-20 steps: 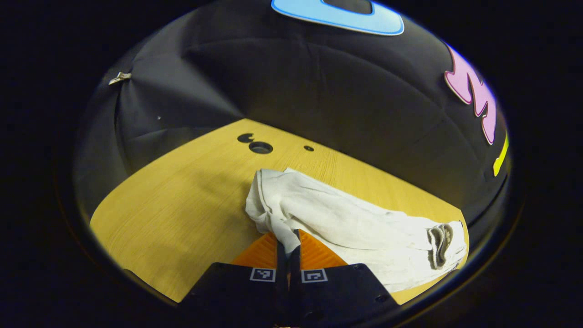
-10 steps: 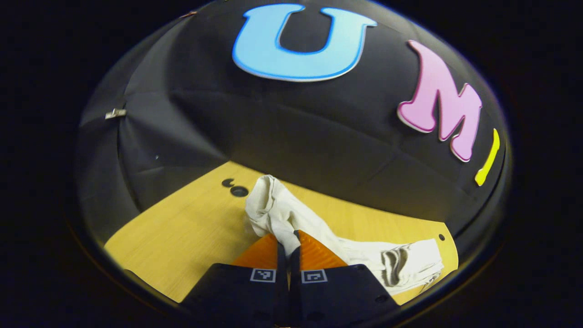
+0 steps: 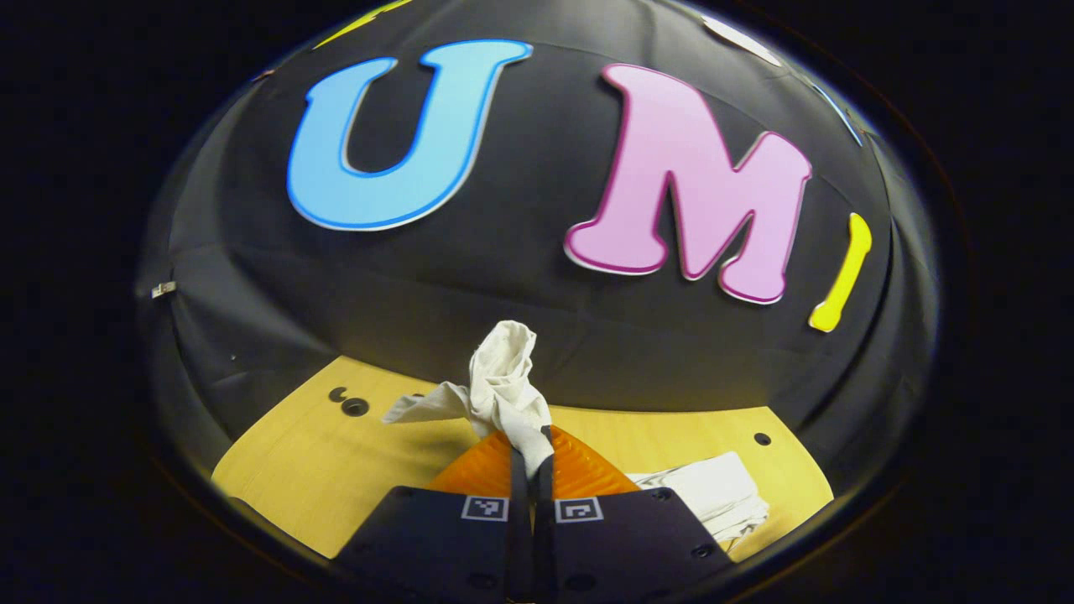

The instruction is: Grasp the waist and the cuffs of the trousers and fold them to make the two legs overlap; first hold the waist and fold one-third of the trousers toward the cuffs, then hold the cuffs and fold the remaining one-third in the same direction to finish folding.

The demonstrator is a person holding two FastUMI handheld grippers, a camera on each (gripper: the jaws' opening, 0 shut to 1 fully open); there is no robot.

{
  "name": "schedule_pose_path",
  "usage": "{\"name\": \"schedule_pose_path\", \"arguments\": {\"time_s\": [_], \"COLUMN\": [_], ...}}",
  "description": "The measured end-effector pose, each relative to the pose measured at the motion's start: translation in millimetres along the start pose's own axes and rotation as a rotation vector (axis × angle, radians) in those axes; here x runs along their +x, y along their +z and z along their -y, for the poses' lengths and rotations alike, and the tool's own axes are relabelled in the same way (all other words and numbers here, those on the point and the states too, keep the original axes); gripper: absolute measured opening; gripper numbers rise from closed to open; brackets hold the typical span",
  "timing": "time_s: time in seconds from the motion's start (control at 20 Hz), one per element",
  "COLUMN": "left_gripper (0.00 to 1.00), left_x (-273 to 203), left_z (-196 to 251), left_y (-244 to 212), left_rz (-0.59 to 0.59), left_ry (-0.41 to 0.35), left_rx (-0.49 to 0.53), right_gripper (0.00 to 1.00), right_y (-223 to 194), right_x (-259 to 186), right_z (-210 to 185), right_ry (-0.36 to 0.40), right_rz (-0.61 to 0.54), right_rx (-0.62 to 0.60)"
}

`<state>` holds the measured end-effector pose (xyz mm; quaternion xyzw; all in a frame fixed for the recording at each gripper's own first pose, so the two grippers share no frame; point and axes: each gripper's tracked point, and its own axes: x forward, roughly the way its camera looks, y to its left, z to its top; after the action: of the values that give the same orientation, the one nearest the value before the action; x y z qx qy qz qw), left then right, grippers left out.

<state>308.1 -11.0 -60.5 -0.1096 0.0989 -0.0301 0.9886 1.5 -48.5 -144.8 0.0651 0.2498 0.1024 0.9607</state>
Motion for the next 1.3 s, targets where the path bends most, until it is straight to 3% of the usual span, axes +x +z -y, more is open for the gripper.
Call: {"name": "schedule_pose_path", "arguments": {"time_s": [0.25,0.55,0.85,1.1,1.3], "left_gripper": [0.06,0.06,0.06,0.06,0.15], "left_x": [18,41,54,55,56], "left_z": [104,213,268,297,304], "left_y": [5,-33,-80,-129,-157], "left_rz": [-0.004,-0.067,-0.152,-0.227,-0.298], "left_ry": [-0.149,-0.276,-0.333,-0.33,-0.313], "left_rx": [0.072,0.134,0.117,0.123,0.107], "right_gripper": [0.99,0.98,0.98,0.98,0.98], "right_y": [4,0,-12,-20,-18], "right_x": [-9,-26,-38,-42,-42], "right_z": [32,62,80,80,80], "right_ry": [-0.069,-0.129,-0.161,-0.161,-0.152], "right_rz": [0.027,0.047,0.051,0.049,0.067], "right_rx": [0.067,0.094,0.125,0.143,0.136]}}
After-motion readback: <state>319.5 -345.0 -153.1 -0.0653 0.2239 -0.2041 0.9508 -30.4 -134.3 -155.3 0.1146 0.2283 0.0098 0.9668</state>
